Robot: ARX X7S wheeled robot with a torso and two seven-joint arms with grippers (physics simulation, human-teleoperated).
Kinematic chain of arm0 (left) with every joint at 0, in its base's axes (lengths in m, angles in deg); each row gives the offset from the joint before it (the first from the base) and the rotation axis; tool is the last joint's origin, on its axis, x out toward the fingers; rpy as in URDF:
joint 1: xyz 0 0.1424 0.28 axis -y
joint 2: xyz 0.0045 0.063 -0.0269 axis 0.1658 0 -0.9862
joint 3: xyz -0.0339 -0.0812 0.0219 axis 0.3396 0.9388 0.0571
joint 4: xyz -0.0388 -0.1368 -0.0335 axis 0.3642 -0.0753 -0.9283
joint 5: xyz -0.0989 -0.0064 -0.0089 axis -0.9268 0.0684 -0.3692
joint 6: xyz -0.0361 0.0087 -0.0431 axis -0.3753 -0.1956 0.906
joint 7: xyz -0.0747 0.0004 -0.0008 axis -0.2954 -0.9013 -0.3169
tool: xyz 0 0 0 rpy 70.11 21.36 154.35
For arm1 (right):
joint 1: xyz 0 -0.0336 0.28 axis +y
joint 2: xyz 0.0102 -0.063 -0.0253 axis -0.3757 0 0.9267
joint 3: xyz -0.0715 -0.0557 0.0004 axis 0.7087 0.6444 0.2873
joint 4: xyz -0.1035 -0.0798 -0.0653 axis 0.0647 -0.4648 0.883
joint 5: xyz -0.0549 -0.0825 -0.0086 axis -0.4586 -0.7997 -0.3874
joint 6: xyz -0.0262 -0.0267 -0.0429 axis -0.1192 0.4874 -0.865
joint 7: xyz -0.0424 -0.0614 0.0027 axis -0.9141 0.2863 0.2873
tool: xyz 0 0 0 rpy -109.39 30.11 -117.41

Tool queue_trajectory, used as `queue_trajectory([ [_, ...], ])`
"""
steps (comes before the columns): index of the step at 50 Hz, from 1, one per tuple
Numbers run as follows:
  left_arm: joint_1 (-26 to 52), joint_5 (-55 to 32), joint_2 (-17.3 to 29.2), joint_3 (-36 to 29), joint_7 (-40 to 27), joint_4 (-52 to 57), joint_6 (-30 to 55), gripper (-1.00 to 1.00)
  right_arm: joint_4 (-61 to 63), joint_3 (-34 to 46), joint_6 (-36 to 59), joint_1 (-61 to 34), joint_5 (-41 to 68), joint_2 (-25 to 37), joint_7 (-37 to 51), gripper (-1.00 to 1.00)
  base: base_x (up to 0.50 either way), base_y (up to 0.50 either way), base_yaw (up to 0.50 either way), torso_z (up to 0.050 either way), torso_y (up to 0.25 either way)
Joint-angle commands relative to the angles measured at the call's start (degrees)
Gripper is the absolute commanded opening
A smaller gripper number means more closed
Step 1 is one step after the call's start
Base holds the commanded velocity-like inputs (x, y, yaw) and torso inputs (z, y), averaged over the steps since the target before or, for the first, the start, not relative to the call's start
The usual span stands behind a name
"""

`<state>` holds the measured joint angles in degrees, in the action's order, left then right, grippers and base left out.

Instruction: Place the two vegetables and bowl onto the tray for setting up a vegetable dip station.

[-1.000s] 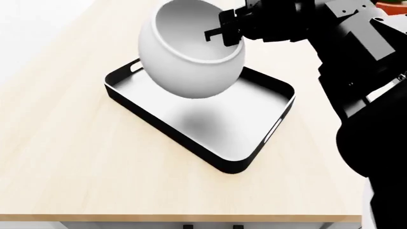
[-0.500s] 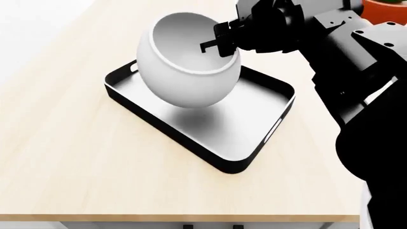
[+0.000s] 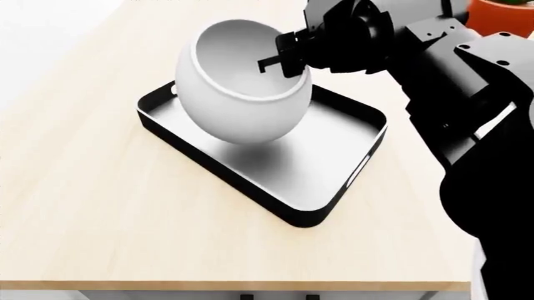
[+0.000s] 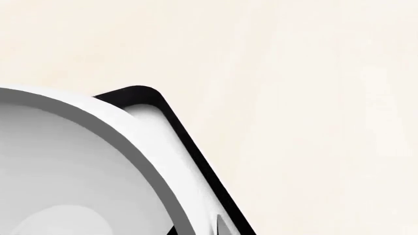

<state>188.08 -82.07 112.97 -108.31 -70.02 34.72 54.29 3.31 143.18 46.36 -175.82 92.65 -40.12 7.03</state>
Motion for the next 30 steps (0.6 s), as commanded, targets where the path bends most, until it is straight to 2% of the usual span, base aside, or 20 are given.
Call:
queue_trajectory([
  [1,0.14,0.02,-0.06,0.32,-0.15,-0.16,-0.68,-1.0,0.38,-0.96,-0.13,0.34,-1.16,0.0,0.33,-1.0,0.0,0.0,0.0,0.0,0.0],
  [30,0.38,-0.53,-0.18,0.72,-0.28,-0.53,-0.72,-1.0,-1.05,-1.46,-0.37,1.31,-2.26,0.0,2.06,-1.0,0.0,0.0,0.0,0.0,0.0],
])
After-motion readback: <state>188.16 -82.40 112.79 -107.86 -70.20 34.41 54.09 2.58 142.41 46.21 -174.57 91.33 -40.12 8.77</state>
